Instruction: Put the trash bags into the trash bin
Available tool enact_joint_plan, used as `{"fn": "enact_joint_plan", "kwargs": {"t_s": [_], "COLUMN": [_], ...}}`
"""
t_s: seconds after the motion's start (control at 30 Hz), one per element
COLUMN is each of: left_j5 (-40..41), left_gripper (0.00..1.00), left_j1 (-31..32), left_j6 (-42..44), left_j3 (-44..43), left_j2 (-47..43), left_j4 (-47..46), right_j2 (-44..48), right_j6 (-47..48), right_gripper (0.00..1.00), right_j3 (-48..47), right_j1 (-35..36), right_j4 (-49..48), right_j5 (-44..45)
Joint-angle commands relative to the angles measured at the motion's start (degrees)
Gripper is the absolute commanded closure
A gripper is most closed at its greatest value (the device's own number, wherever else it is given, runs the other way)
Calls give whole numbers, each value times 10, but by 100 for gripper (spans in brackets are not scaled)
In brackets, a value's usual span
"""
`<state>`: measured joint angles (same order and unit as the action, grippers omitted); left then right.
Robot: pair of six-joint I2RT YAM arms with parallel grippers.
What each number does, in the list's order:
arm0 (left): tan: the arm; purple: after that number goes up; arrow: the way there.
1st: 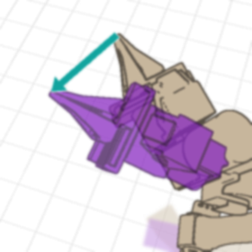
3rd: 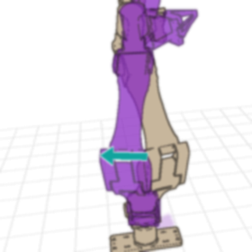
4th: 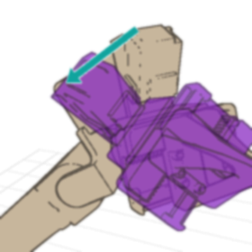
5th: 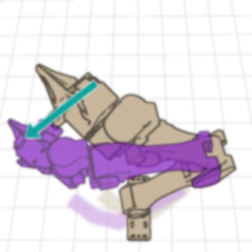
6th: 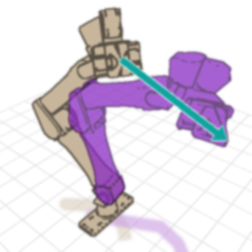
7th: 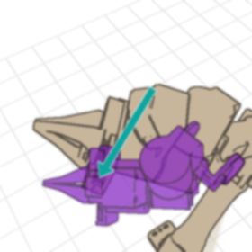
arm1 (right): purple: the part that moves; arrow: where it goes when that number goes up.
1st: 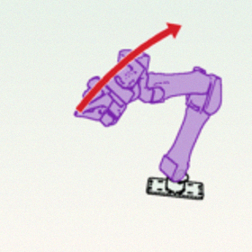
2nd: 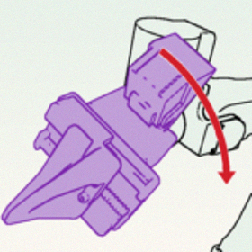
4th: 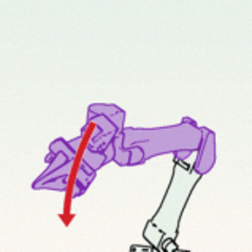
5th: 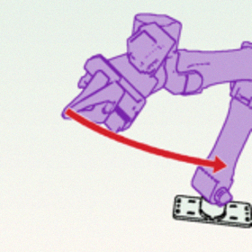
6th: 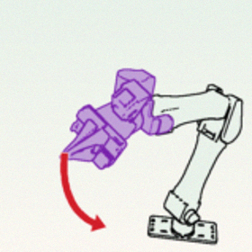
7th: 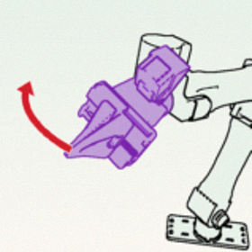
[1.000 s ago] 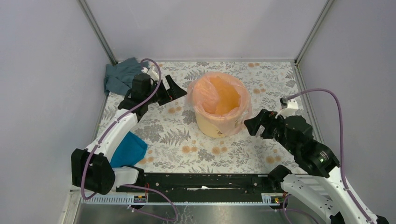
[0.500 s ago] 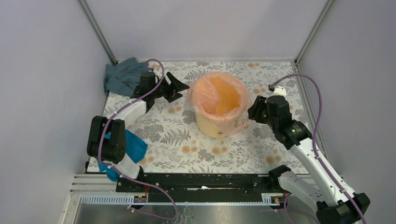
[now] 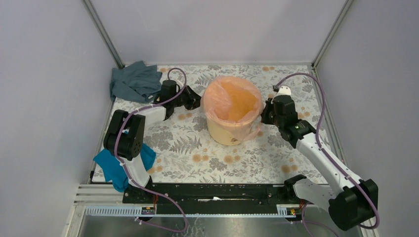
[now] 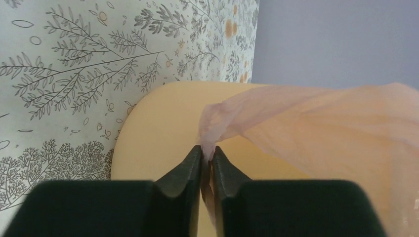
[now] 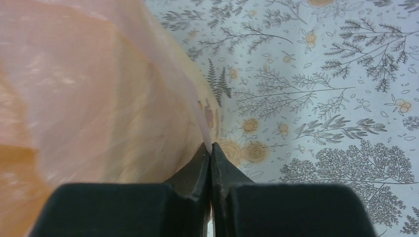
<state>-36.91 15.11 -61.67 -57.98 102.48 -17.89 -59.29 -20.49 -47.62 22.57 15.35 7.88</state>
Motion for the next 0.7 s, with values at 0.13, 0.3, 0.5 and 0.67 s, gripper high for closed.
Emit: {"fn": "enact_joint_plan", "kwargs": {"t_s": [0.13, 0.3, 0.5, 0.67], "left_j5": [22, 33, 47, 53], "left_gripper": [96, 100, 100, 100], "left_j1": [14, 14, 14, 13], "left_j6": [-6, 9, 47, 75], "left_j3": [77, 148, 172, 140], "left_j2": [-24, -75, -121, -123], "left_j4": [-82, -78, -33, 8], "right_j2": [-75, -122, -118, -47], "right_j6": [14, 31, 23, 15], "right_gripper": [94, 84, 49, 22], "right_j3": [33, 10, -45, -102], "right_j1": [-23, -27, -28, -28], "right_j4": [-77, -69, 17, 130], "right_j5": [14, 27, 44, 53]}}
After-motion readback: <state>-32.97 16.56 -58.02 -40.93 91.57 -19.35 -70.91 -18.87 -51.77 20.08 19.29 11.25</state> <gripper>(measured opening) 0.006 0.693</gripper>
